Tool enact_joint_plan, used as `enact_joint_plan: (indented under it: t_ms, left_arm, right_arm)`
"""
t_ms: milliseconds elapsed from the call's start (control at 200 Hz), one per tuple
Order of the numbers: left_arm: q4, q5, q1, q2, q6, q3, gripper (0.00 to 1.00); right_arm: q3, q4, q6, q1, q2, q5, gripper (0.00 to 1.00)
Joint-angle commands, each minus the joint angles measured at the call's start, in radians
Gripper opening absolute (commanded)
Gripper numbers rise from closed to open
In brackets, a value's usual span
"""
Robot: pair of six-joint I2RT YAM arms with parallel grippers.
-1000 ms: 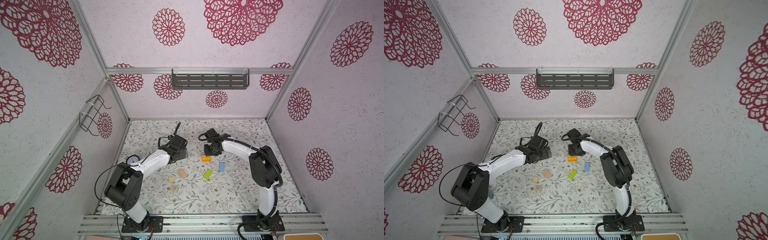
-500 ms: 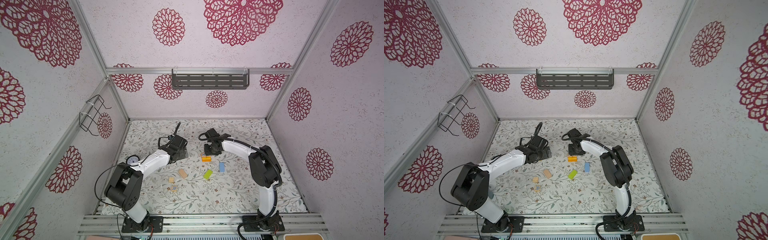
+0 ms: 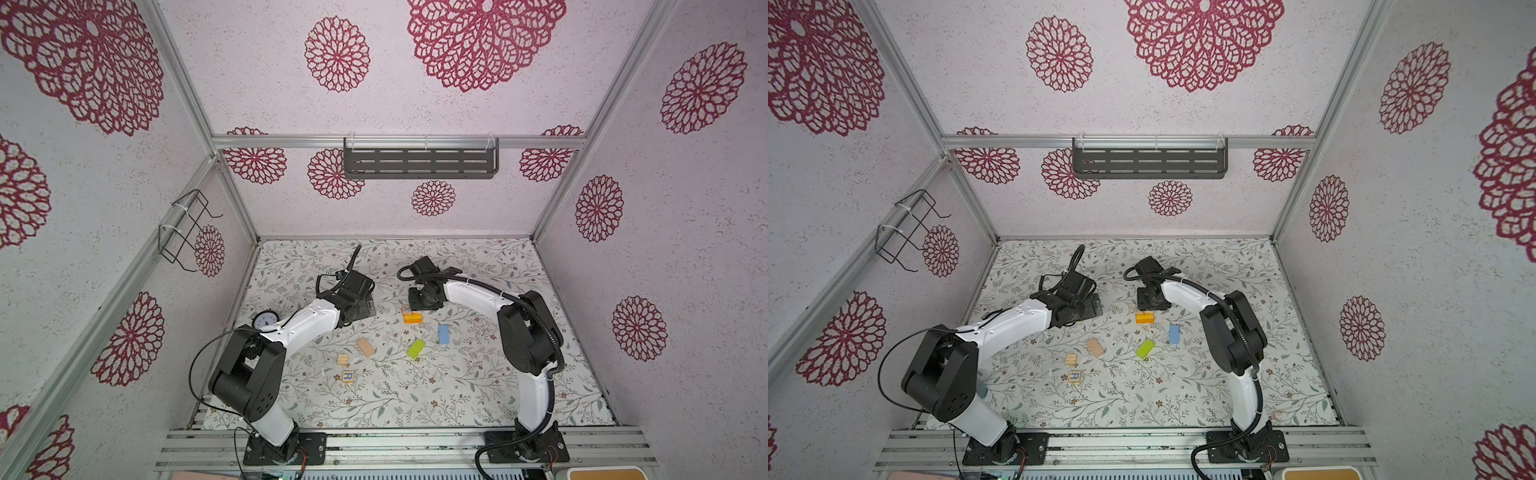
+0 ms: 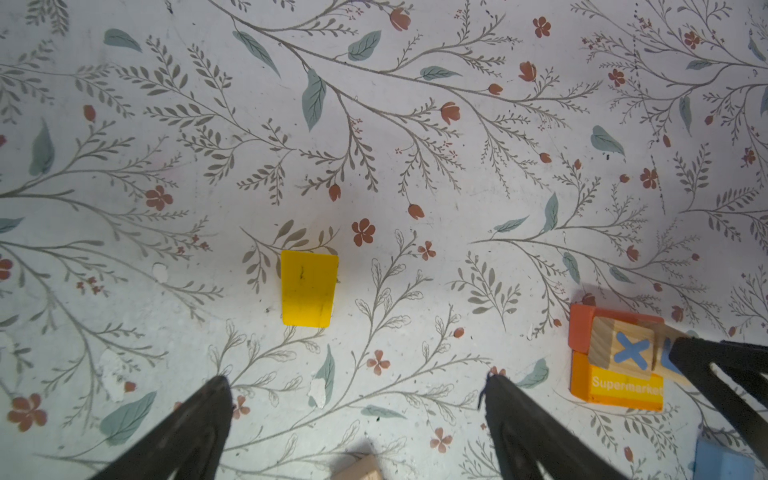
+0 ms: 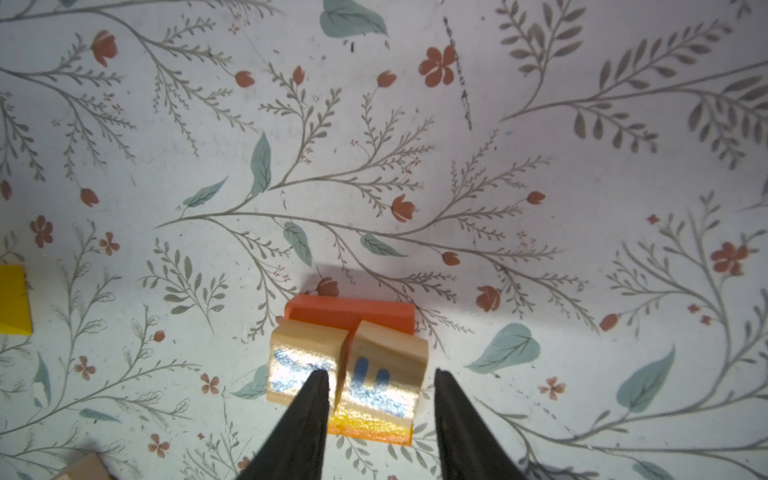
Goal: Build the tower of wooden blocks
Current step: 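Lower the F cube beside the X cube and open the right gripper, then grasp the plain wooden block with the left gripper while the right gripper withdraws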
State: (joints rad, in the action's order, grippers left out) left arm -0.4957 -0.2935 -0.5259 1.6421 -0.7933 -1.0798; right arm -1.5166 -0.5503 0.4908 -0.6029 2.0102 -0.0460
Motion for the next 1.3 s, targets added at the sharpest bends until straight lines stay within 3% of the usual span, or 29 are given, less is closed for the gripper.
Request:
enact_joint_plan:
  t_ms: [0,145,370,475,750,986,1171,1291]
  left_arm:
    - [-0.022,-0.021,-0.005,-0.043,0.0,0.009,0.97]
    - [-0.039,-0.019,-0.008,-0.079,0.014,0.02,0.97]
    - [-0.082,-0.029,-0.012,-0.149,-0.031,0.063,0.99]
    - [-0.085,-0.015,-0.012,-0.202,-0.059,0.114,0.92]
    - [-0.151,0.022,-0.058,-0.323,-0.11,0.243,0.62]
    - [-0.2,-0.019,-0.148,-0.365,-0.194,0.326,0.63]
    - [-0.152,-0.002,-0.166,-0.374,-0.222,0.401,0.63]
    - [-0.131,-0.001,-0.17,-0.363,-0.227,0.423,0.64]
  right_arm:
    - [-0.028,-0.022,-0.003,0.014,-0.042,0.001,0.53]
    - [-0.007,-0.011,-0.006,0.015,-0.083,-0.003,0.56]
    - [0.049,0.008,0.002,0.008,-0.154,0.009,0.52]
    - [0.083,0.016,0.006,0.0,-0.188,0.006,0.5]
    - [0.192,0.055,0.024,-0.024,-0.279,0.011,0.49]
    - [0.253,0.079,0.039,-0.055,-0.328,0.003,0.56]
    - [0.276,0.085,0.038,-0.064,-0.351,0.003,0.59]
    - [0.293,0.095,0.041,-0.066,-0.37,-0.005,0.73]
